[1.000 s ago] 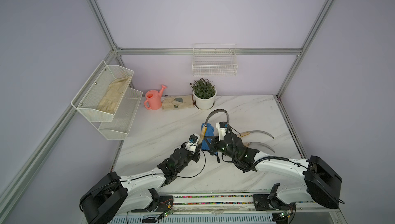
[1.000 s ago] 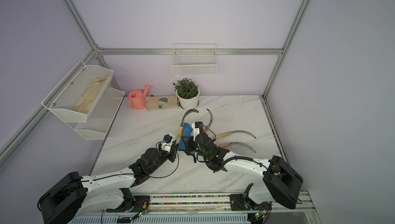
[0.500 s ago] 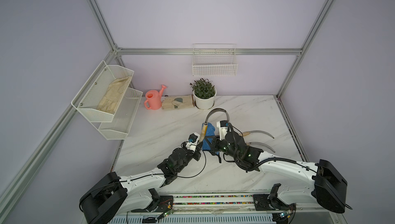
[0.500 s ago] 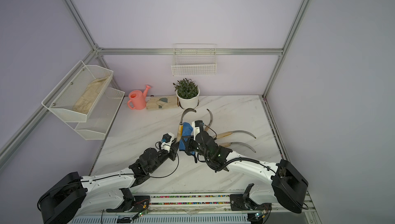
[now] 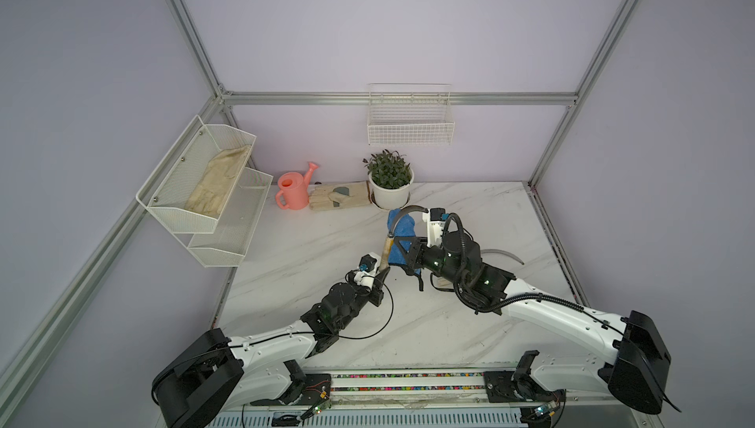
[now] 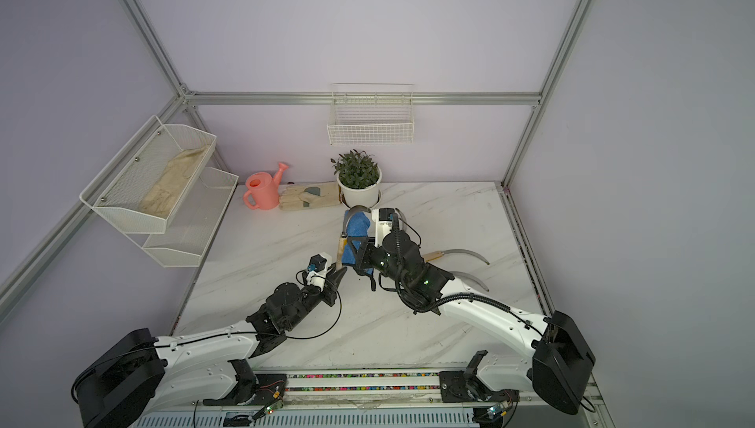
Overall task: Wipe small sickles with rags
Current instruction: Wipe the small sickle.
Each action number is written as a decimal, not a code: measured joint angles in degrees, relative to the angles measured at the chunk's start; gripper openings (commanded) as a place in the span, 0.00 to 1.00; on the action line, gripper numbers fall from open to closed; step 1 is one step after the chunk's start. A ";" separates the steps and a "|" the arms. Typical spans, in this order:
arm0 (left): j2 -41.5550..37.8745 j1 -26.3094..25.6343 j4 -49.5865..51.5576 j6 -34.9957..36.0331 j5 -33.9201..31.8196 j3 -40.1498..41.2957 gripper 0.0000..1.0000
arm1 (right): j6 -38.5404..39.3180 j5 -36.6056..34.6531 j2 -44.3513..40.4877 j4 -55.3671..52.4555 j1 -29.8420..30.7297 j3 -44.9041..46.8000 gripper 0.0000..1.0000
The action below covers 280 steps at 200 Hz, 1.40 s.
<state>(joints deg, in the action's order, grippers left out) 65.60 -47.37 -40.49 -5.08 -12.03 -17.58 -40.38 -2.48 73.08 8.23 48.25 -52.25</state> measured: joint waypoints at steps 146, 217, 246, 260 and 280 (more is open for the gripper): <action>-1.09 -0.66 6.67 0.07 2.23 0.17 0.00 | 2.21 3.41 8.61 9.16 1.68 11.10 0.00; -1.31 -0.68 1.29 0.20 2.89 0.17 0.00 | 6.23 2.97 -3.43 7.17 1.38 11.32 0.00; -1.05 -0.66 1.07 0.15 2.89 0.17 0.00 | 6.91 4.42 -8.68 7.21 1.03 11.30 0.00; -0.72 -0.68 1.31 -0.11 2.91 0.17 0.00 | 7.30 5.18 -11.08 7.34 1.05 11.30 0.00; -0.15 -0.70 1.75 -0.35 3.39 0.17 0.00 | 8.35 5.16 -14.86 7.89 1.03 11.89 0.00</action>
<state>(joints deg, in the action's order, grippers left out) 65.45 -48.07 -38.74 -5.43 -8.64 -17.41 -32.03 2.68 58.22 16.12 49.28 -40.36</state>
